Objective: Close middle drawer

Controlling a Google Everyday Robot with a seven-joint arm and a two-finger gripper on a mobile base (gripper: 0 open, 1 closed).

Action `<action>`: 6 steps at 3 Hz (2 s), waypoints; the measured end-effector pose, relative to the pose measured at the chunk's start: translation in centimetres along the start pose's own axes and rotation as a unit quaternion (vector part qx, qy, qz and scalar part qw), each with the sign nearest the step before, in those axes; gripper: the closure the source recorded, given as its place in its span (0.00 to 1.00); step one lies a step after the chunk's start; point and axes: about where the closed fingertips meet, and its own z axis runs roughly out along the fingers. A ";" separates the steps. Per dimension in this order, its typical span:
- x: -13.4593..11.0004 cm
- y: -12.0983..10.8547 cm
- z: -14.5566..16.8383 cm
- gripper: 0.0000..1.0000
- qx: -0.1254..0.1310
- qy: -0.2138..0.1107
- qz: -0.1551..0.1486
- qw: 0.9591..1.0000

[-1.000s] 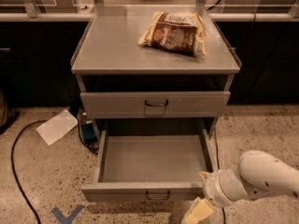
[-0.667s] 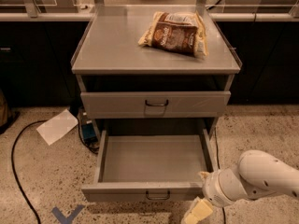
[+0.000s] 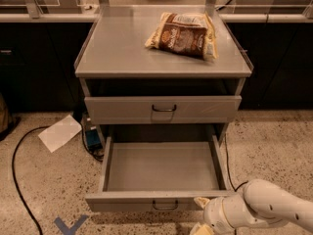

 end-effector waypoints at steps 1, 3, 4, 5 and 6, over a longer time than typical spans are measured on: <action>0.0 0.0 0.0 0.00 0.000 0.000 0.000 1.000; 1.9 -2.9 2.8 0.00 -0.015 0.018 0.020 1.000; 0.8 -6.5 4.2 0.00 -0.003 -0.009 0.020 1.000; 0.7 -6.6 4.3 0.00 -0.006 -0.011 0.018 1.000; -2.9 -10.1 3.9 0.00 -0.013 -0.033 -0.006 0.999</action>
Offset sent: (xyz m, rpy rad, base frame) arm 0.0120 -0.0084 -0.0336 -0.0178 0.0590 0.0025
